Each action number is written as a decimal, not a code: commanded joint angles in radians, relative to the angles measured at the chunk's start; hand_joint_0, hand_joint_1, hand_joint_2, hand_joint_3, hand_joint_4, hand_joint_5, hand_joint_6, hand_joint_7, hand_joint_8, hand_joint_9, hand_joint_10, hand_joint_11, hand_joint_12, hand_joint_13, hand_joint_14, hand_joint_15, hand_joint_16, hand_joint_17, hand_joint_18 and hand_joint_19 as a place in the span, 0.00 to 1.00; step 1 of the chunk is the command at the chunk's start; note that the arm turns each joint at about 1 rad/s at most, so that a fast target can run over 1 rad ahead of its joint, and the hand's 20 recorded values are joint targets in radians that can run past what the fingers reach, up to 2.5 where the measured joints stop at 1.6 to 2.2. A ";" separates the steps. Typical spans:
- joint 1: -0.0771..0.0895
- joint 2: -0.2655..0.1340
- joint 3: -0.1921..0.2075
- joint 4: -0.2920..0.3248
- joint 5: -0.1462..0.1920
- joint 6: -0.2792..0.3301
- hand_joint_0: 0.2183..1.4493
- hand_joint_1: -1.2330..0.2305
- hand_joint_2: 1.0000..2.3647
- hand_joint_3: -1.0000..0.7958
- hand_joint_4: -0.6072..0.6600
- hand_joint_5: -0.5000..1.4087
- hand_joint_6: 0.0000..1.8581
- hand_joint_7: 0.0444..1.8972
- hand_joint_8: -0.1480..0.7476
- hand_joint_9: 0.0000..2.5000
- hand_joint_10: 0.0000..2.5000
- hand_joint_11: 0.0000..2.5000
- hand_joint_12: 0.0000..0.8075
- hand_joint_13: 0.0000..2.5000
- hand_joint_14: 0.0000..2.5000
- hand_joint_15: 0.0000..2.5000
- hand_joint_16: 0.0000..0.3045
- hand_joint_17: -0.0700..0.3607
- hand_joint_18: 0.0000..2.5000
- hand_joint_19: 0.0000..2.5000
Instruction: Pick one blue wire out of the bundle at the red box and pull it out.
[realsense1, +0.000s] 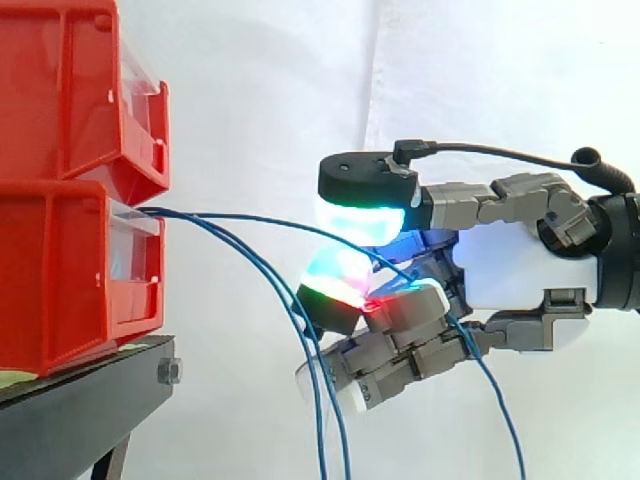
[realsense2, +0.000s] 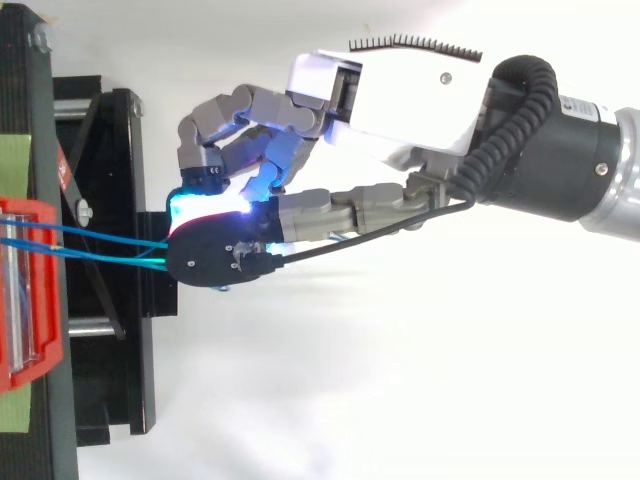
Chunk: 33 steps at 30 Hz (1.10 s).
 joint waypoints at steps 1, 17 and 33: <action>0.000 0.000 -0.001 0.001 0.000 0.000 0.30 0.49 0.01 0.48 0.73 0.20 0.42 0.62 0.51 0.48 0.01 0.60 0.50 0.27 0.01 0.18 0.21 0.50 0.17 0.17; 0.000 0.000 -0.001 0.001 0.000 0.000 0.22 0.54 0.00 0.28 0.72 0.20 0.37 0.65 0.52 0.47 0.01 0.56 0.52 0.27 0.01 0.18 0.22 0.52 0.17 0.18; -0.001 0.000 0.000 -0.001 0.000 0.000 0.29 0.32 0.01 0.35 0.69 0.19 0.44 0.60 0.48 0.45 0.01 0.57 0.47 0.26 0.01 0.18 0.20 0.48 0.16 0.17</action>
